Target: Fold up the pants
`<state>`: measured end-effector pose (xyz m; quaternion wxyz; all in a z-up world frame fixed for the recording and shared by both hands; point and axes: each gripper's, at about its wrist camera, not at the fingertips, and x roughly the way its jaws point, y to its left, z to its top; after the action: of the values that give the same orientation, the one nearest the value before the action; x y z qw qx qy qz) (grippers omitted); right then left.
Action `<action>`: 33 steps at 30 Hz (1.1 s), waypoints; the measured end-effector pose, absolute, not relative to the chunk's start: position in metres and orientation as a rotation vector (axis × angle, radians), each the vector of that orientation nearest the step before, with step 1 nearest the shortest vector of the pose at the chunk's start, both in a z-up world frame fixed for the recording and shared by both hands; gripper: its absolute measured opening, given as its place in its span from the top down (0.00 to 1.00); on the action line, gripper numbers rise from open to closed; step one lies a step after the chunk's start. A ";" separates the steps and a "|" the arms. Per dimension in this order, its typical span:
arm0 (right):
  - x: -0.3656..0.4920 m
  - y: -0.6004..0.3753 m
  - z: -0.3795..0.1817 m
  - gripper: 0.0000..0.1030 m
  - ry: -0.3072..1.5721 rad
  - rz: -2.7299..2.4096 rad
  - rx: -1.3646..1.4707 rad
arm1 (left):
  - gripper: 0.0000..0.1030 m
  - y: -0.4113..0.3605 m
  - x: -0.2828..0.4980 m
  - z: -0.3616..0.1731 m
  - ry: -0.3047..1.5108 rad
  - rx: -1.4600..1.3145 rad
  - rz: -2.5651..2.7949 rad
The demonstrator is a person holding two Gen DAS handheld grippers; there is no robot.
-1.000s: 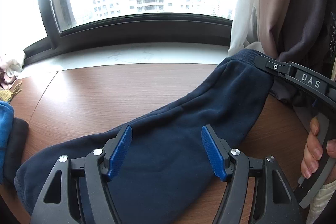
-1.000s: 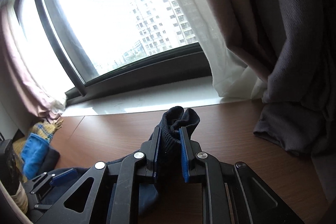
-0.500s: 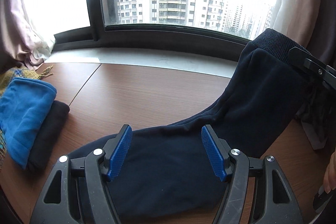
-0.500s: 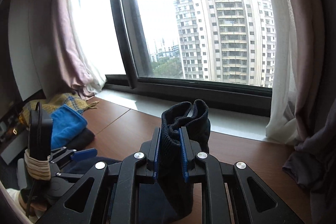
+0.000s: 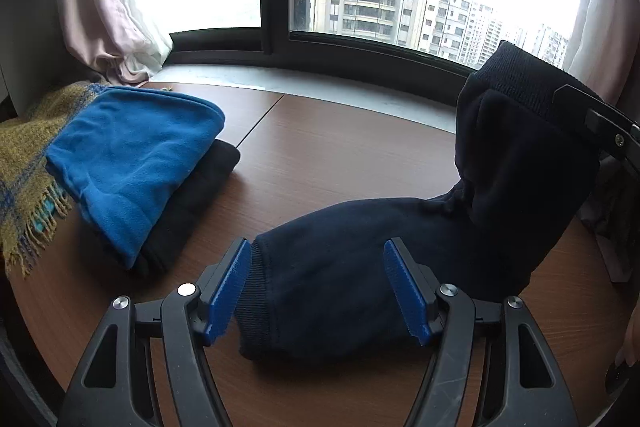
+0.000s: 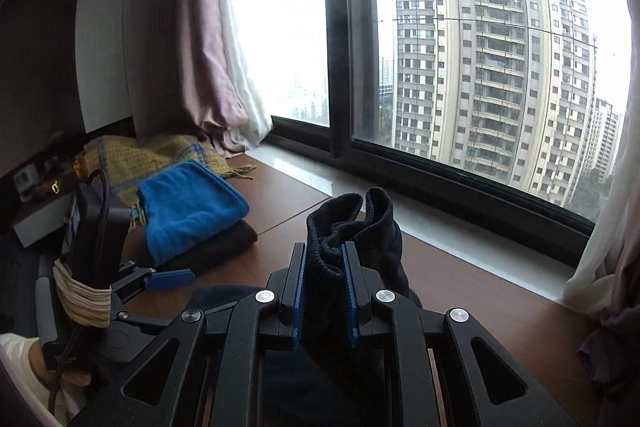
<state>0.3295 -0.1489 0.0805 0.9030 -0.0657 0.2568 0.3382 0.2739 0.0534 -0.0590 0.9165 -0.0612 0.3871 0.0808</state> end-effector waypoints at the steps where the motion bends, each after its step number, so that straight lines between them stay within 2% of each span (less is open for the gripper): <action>1: 0.326 -0.140 0.080 0.83 0.533 0.705 -0.144 | 0.34 0.060 0.270 -0.061 0.805 -0.123 0.168; 13: 0.300 -0.041 0.050 0.83 0.602 0.711 -0.236 | 0.34 0.127 0.239 -0.099 0.924 -0.128 0.136; 27: 0.263 0.030 -0.019 0.82 0.735 0.746 -0.468 | 0.34 0.183 0.223 -0.109 0.947 -0.100 0.107; 30: 0.258 0.036 -0.026 0.80 0.782 0.758 -0.471 | 0.34 0.189 0.224 -0.103 0.935 -0.095 0.092; 33: 0.242 0.036 -0.019 0.69 0.782 0.775 -0.446 | 0.34 0.191 0.226 -0.090 0.904 -0.067 0.058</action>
<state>0.2416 0.0359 -0.0188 0.8287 -0.2099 0.3685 0.3651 0.2258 0.1911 -0.0898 0.8986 -0.0321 0.4366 0.0278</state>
